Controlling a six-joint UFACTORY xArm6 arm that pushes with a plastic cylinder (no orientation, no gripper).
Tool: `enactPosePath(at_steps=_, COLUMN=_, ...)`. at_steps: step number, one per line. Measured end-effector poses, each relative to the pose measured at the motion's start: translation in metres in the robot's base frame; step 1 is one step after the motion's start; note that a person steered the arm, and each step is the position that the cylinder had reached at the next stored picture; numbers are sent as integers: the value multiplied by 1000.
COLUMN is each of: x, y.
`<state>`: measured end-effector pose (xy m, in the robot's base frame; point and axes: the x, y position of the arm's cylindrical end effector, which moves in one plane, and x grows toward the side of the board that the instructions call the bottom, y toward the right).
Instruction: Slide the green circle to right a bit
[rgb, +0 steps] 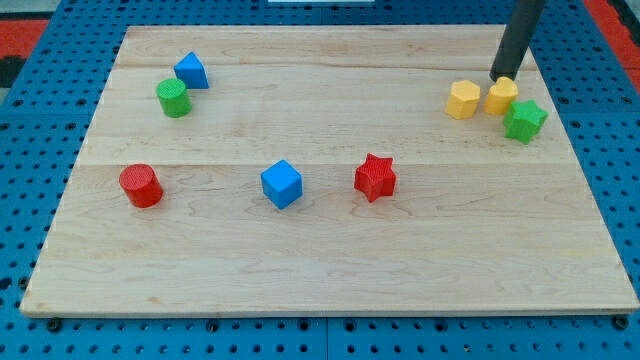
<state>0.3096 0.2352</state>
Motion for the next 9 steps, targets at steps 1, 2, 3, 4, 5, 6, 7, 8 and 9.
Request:
enactPosePath(at_steps=1, x=8, y=0)
enactPosePath(at_steps=2, x=-15, y=0)
enactPosePath(at_steps=3, x=-57, y=-26)
enactPosePath(at_steps=4, x=-69, y=-107)
enactPosePath(at_steps=5, x=-42, y=-203)
enactPosePath(at_steps=6, x=32, y=-254)
enactPosePath(at_steps=7, x=79, y=-310)
enactPosePath(at_steps=8, x=68, y=-399)
enactPosePath(at_steps=9, x=38, y=-474)
